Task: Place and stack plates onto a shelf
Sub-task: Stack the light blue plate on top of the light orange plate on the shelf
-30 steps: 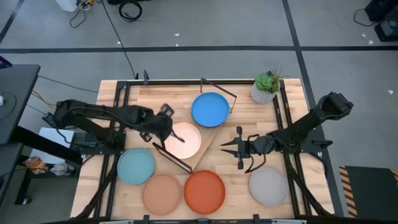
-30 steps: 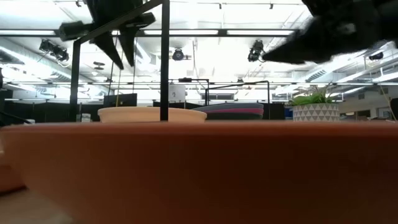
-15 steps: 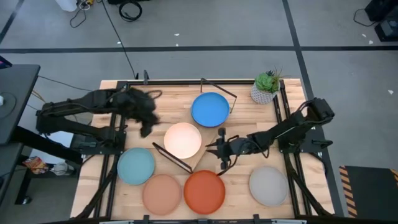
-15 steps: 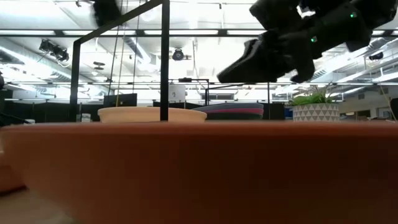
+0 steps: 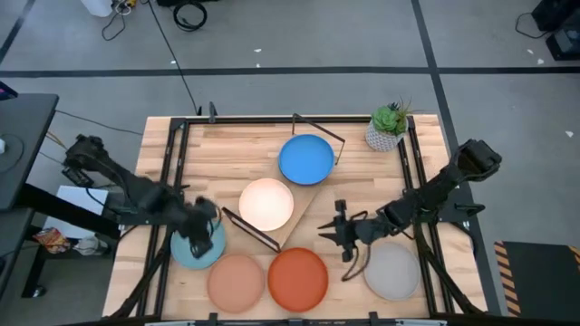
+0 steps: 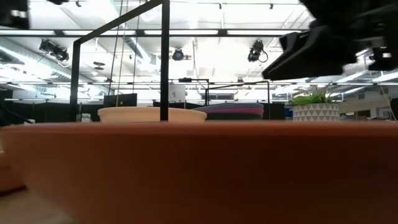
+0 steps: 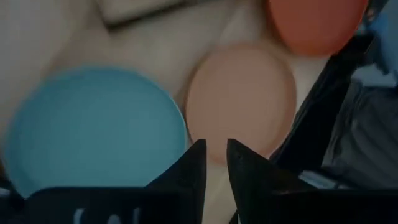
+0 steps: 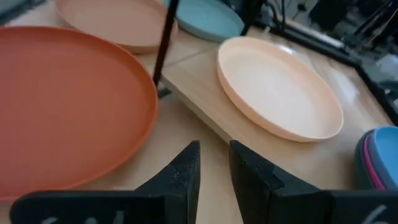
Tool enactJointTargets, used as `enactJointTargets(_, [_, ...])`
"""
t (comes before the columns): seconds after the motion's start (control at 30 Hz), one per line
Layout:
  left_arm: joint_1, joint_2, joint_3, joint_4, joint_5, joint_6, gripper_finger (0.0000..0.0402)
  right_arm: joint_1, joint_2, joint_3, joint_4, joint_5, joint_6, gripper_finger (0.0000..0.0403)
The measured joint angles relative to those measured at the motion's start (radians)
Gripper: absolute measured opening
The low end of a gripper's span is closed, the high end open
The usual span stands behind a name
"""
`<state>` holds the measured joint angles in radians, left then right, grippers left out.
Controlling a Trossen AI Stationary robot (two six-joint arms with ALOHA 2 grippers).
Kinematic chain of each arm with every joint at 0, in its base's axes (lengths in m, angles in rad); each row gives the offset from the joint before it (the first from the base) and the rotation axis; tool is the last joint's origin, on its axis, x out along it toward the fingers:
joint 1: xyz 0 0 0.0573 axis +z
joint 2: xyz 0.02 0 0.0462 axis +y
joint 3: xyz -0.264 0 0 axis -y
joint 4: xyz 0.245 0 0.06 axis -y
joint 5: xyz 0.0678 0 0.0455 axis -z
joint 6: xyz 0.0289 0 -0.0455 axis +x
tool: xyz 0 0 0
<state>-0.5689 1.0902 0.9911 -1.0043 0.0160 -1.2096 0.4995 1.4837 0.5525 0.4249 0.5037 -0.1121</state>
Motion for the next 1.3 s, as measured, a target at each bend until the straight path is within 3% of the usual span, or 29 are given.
enactJointTargets(0.2, [-0.119, 0.173, -0.008, 0.005, -0.006, -0.064, 0.0043, 0.057, 0.0, -0.038, 0.085, 0.078, -0.02, 0.0091])
enactJointTargets(0.43, [-0.206, 0.339, -0.008, 0.012, 0.032, -0.045, 0.0031, 0.059, 0.002, -0.038, 0.112, 0.08, -0.065, 0.0091])
enactJointTargets(0.53, [-0.239, 0.386, -0.007, 0.022, 0.033, -0.044, 0.0045, 0.059, 0.002, -0.038, 0.121, 0.076, -0.074, 0.0091])
enactJointTargets(0.87, [-0.327, 0.517, -0.007, 0.068, 0.031, -0.019, 0.0144, 0.059, 0.002, -0.038, 0.121, 0.043, -0.08, 0.0091])
enactJointTargets(1.3, [-0.363, 0.658, -0.007, 0.092, 0.022, 0.083, 0.0142, 0.056, 0.002, -0.038, 0.12, 0.027, -0.085, 0.0091])
